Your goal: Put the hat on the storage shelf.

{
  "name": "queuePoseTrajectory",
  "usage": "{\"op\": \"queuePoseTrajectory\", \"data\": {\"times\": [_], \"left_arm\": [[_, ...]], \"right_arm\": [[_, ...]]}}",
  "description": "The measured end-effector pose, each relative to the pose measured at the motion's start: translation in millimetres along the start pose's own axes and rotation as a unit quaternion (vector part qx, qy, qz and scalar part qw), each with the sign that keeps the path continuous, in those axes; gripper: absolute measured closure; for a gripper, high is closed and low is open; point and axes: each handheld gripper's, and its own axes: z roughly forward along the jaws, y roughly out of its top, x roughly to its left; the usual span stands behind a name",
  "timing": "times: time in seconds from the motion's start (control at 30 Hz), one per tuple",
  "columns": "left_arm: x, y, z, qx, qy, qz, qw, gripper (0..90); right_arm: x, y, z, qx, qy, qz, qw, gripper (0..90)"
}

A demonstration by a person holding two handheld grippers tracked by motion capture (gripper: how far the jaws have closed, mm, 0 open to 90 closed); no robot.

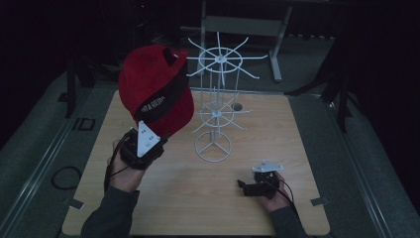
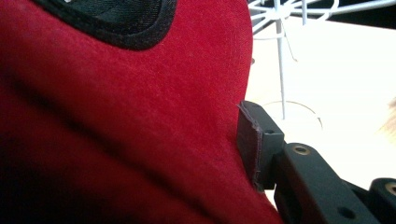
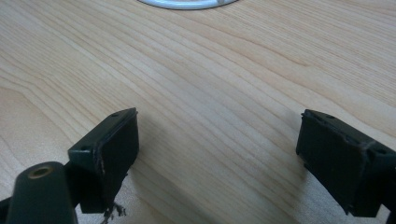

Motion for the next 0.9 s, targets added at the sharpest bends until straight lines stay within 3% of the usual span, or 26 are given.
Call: {"op": "queuePoseTrajectory", "data": {"times": [0.37, 0.63, 0.9], "left_arm": [[-5.8, -10.0, 7.0, 0.013, -0.009, 0.000, 0.9999, 67.6], [-12.5, -27.4, 18.4, 0.031, -0.017, -0.005, 0.9994, 66.4], [-12.7, -32.8, 20.9, 0.029, -0.025, -0.014, 0.9992, 68.1]], "right_arm": [[0.0, 0.0, 0.0, 0.000, 0.000, 0.000, 1.0000, 12.9], [0.0, 0.0, 0.0, 0.000, 0.000, 0.000, 1.0000, 12.9], [0.1, 0.0, 0.0, 0.000, 0.000, 0.001, 1.0000, 12.9]]}}
